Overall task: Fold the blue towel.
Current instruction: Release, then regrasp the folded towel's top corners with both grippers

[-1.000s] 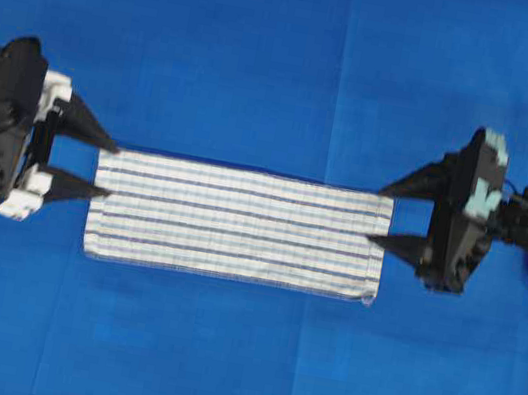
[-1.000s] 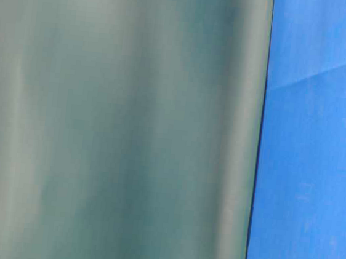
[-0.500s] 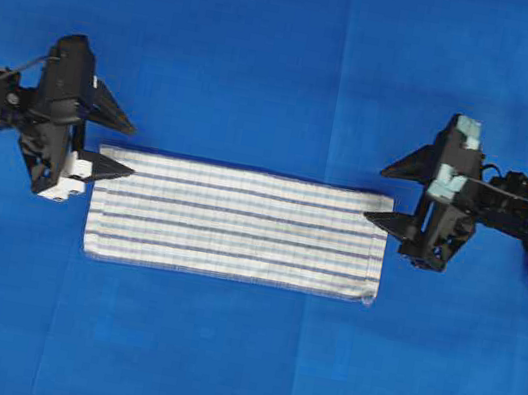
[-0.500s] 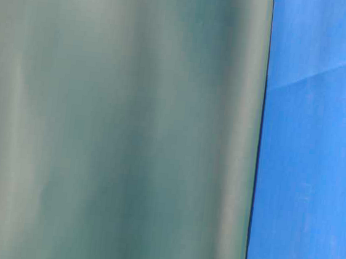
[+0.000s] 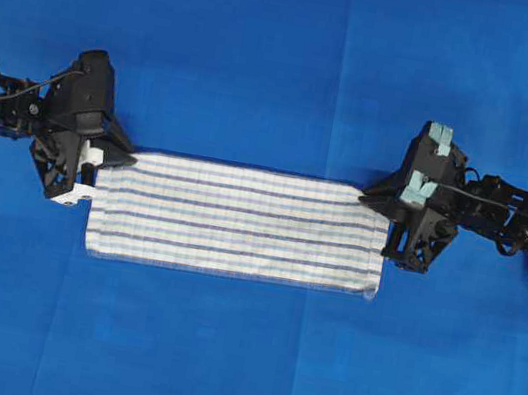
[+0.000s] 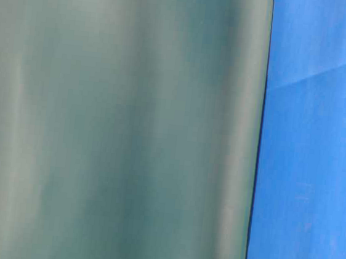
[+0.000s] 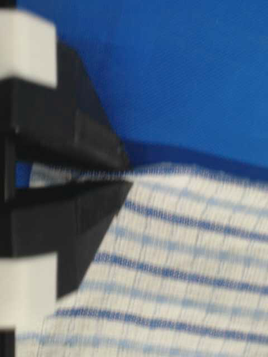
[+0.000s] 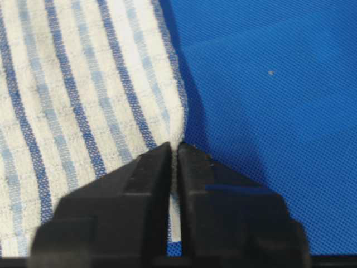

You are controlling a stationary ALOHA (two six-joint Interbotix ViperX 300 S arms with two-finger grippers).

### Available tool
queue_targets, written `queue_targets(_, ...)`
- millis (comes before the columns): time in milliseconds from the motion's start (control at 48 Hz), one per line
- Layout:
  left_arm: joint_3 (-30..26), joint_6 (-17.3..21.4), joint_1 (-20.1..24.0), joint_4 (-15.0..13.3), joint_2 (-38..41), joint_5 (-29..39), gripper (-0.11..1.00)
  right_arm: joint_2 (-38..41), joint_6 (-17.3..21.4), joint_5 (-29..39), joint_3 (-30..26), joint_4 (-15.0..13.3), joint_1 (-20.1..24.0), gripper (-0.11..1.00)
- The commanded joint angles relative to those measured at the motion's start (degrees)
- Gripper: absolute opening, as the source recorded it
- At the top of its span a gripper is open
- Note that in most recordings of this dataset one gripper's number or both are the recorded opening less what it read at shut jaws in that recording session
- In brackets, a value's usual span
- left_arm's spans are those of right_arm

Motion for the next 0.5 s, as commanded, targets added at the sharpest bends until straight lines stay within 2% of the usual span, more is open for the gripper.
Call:
queue_targets(0, -0.9, 0.0, -0.1, 0.0, -0.3, 0.4, 0.01, -0.4, -0.2, 0.4, -0.7, -0.2, 0.4, 0.02)
queue_targets(292, -1.4, 0.4, -0.2, 0.0, -2.2, 1.7, 0.01, -2.4, -0.2, 0.4, -0.4, -0.1, 0.4, 0.01)
queue_targets(479, -3.1, 0.5, -0.2, 0.0, -8.4, 8.5, 0.01, -9.1, -0.4, 2.8, -0.1, -0.2, -0.3, 0.01)
